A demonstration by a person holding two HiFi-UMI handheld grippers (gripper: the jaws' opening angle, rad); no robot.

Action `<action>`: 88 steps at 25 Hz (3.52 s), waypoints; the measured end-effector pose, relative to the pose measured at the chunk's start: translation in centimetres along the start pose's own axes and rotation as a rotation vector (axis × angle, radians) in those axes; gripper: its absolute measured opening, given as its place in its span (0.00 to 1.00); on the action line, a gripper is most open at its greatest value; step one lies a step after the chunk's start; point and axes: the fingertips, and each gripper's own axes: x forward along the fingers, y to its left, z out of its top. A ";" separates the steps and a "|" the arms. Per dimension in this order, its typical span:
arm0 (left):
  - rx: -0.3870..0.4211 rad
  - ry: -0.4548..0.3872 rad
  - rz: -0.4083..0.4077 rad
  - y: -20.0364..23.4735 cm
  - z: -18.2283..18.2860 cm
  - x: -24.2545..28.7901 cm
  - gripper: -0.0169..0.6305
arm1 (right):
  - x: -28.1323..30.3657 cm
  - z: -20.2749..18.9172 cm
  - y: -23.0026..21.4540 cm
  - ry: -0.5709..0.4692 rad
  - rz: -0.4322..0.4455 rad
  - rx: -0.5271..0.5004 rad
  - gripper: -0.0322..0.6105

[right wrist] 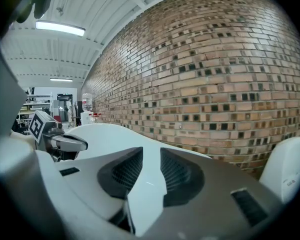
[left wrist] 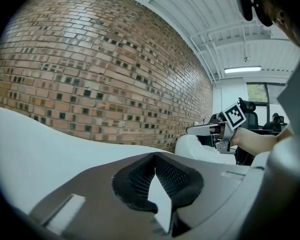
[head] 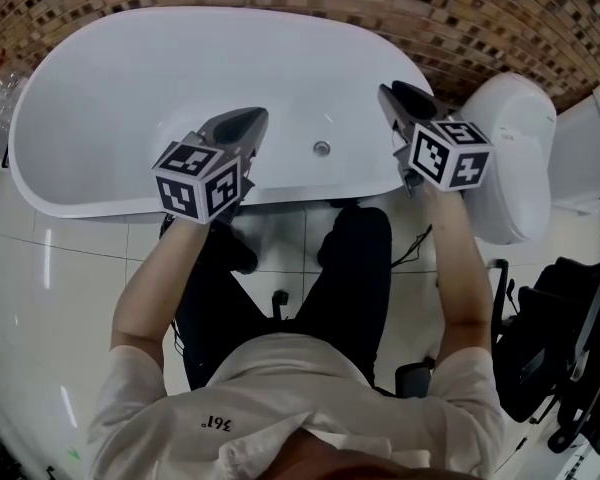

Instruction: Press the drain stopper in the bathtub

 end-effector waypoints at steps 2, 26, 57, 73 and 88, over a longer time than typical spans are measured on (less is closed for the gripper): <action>-0.001 0.004 0.003 0.1 -0.1 0.5 0.03 | 0.4 -0.2 -0.2 0.006 0.002 0.002 0.22; 0.001 0.190 -0.033 5.0 -6.5 13.5 0.03 | 15.7 -11.0 -4.2 0.334 0.073 0.002 0.19; -0.092 0.564 -0.067 12.7 -25.1 22.3 0.03 | 31.7 -46.1 -7.0 0.968 0.104 0.004 0.12; -0.188 0.627 -0.092 12.9 -28.1 21.3 0.03 | 31.4 -53.1 -6.5 1.101 0.141 -0.011 0.05; -0.213 0.766 -0.114 11.8 -32.6 19.9 0.03 | 32.1 -54.1 -4.2 1.135 0.144 -0.095 0.06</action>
